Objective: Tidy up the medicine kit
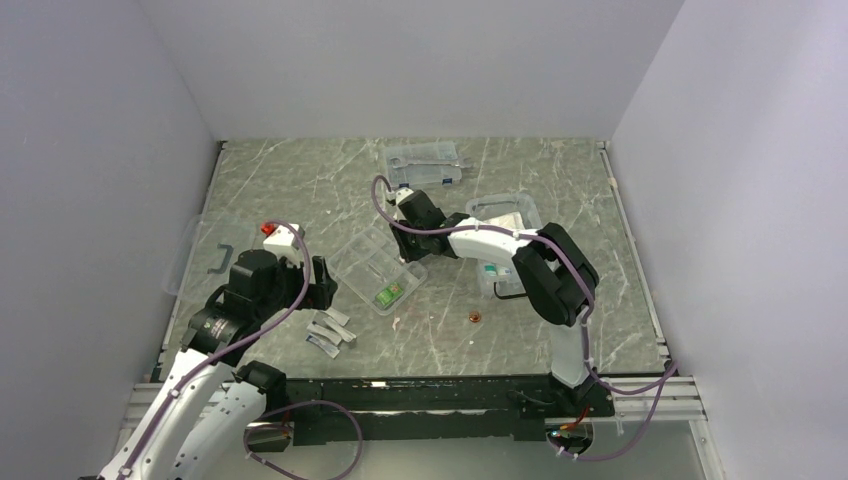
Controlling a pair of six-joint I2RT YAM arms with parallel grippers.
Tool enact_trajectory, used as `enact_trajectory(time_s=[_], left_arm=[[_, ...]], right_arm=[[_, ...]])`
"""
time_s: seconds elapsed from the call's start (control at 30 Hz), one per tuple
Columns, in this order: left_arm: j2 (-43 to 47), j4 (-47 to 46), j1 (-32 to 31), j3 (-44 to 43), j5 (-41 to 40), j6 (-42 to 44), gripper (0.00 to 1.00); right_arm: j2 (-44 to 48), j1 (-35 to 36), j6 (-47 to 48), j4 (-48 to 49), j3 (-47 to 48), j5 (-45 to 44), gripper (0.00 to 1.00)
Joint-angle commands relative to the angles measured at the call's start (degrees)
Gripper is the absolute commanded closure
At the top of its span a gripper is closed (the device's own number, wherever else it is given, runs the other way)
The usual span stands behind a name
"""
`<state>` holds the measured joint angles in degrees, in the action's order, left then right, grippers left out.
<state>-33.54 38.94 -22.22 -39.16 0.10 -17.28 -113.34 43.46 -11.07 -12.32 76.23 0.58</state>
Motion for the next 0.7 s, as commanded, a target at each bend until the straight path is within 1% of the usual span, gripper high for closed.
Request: enact_trajectory(time_s=[0.0,0.13,0.2,0.3,0.4,0.53,0.67], left_arm=[[-0.27,-0.53,-0.19,-1.89,0.06,-0.12,0.01],[-0.26,-0.57,-0.17,-1.89,0.08,-0.15,0.01],[-0.26,-0.51,-0.2,-1.89,0.08,-0.14,0.01],[-0.17,-0.62,-0.19,-1.89,0.08,-0.13,0.01],[-0.34,-0.62,-0.17,-1.89,0.08,-0.13,0.01],[-0.46,-0.53,-0.2,-1.98,0.03,-0.17,0.01],[-0.35,-0.53,-0.2,-1.95,0.08,-0.24,0.01]], right_arm=[[-0.65,-0.23,0.59,0.3,2.57,0.62,0.72],[-1.07,-0.2,0.12,0.03,2.53,0.37,0.75],[-1.08,-0.23,-0.1,-0.15,2.38,0.64,0.79],[-0.43,-0.27,-0.94,-0.16,1.65,0.1,0.88],[0.31,-0.25,-3.22,-0.49,0.26,-2.41,1.0],[2.14,-0.01,-8.18,-1.89,-2.33,-6.4,1.0],[6.88,1.26,-10.92,-1.14,-7.6,-10.82,1.0]])
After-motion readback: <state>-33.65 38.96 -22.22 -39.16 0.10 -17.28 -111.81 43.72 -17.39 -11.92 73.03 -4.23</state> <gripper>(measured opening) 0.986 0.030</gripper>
